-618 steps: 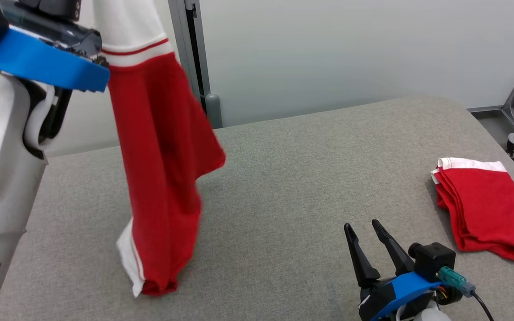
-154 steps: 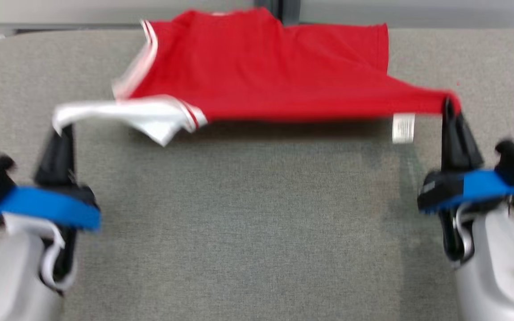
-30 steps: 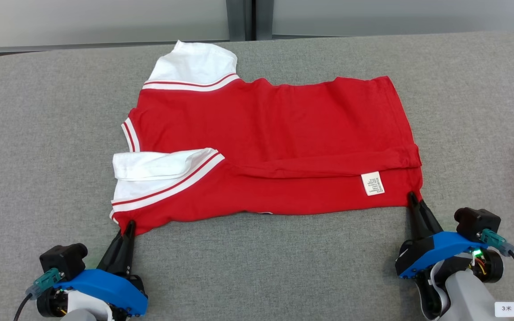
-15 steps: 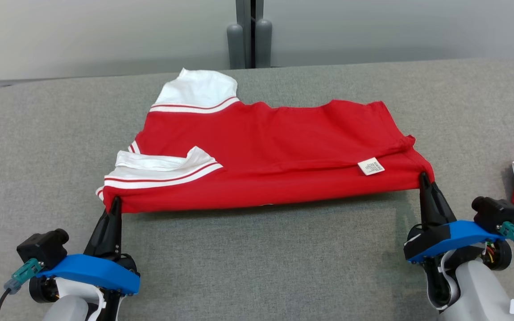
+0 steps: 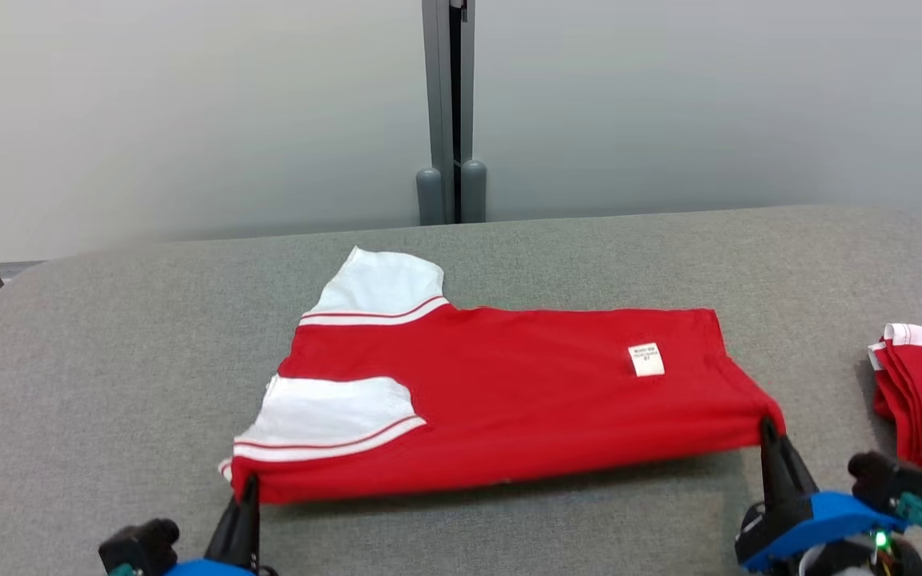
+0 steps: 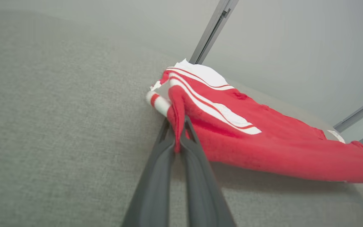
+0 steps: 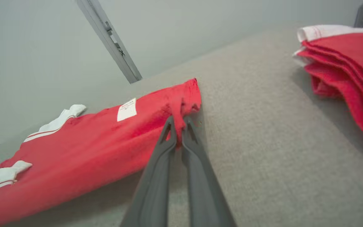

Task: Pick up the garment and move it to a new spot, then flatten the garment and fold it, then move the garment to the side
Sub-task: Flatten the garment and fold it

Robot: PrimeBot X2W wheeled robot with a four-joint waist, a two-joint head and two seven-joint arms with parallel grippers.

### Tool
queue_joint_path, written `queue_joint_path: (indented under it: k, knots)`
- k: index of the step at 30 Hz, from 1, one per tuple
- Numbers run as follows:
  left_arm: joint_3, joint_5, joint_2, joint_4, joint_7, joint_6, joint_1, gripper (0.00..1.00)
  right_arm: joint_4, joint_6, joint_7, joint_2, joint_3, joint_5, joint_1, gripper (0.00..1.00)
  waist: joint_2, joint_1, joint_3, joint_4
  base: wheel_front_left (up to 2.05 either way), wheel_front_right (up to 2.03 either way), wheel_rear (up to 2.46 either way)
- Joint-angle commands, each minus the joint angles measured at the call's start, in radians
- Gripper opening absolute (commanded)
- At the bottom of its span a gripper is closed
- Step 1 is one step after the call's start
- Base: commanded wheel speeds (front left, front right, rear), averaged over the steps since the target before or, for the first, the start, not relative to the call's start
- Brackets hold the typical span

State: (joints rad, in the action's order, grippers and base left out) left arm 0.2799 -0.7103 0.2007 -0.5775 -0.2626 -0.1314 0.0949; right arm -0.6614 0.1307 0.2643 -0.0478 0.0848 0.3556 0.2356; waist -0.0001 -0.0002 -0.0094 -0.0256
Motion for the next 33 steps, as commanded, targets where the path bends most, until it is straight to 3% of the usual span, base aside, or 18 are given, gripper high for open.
queue_joint_path:
  k: [1, 5, 6, 7, 8, 12, 17, 26, 33]
  knots:
    - [-0.002, 0.01, -0.005, -0.007, -0.002, 0.001, -0.025, 0.0, -0.014, 0.0, 0.0, -0.005, -0.004, 0.035, -0.038, 0.0, 0.0001, 0.0002, -0.006, -0.002, 0.0, 0.0, 0.0]
    - [0.035, 0.034, -0.019, -0.034, -0.003, 0.001, -0.094, 0.0, -0.042, 0.0, 0.0, -0.005, -0.032, 0.048, -0.108, 0.0, 0.0001, 0.0002, -0.008, 0.003, 0.0, 0.0, 0.0]
    - [0.032, 0.04, -0.016, -0.035, -0.003, 0.001, -0.099, 0.27, -0.051, 0.0, 0.0, -0.005, -0.029, 0.046, -0.119, 0.0, 0.0001, 0.0002, -0.005, 0.005, 0.0, 0.0, 0.0]
    - [0.03, 0.046, -0.015, -0.04, -0.002, 0.001, -0.104, 0.69, -0.052, 0.0, 0.0, -0.005, -0.027, 0.034, -0.124, 0.32, 0.0001, 0.0002, -0.002, 0.006, 0.0, 0.0, 0.0]
    - [0.022, 0.057, -0.013, -0.038, -0.003, 0.001, -0.105, 1.0, -0.051, 0.0, 0.0, -0.005, -0.021, 0.026, -0.125, 1.0, 0.0001, 0.0002, 0.002, 0.007, 0.0, 0.0, 0.0]
    - [-0.031, 0.12, 0.003, -0.007, -0.003, 0.001, -0.065, 1.0, -0.028, 0.0, 0.0, -0.004, 0.016, -0.024, -0.09, 1.0, 0.0001, 0.0002, 0.026, 0.014, 0.0, 0.0, 0.0]
    - [-0.023, 0.176, 0.05, 0.025, -0.002, 0.001, 0.026, 1.0, -0.016, 0.0, 0.0, -0.005, 0.042, -0.093, 0.002, 1.0, 0.0001, 0.0002, 0.084, 0.017, 0.0, 0.0, 0.0]
    - [0.13, 0.087, 0.162, 0.012, -0.002, 0.001, 0.278, 1.0, -0.155, 0.0, 0.0, -0.005, 0.063, -0.219, 0.277, 1.0, 0.0001, 0.0002, 0.22, 0.011, 0.0, 0.0, 0.0]
    - [0.214, 0.017, 0.201, 0.045, -0.002, 0.001, 0.341, 1.0, -0.292, 0.0, -0.001, -0.005, 0.219, -0.398, 0.448, 1.0, 0.0001, 0.0002, 0.307, 0.028, 0.0, 0.0, 0.0]
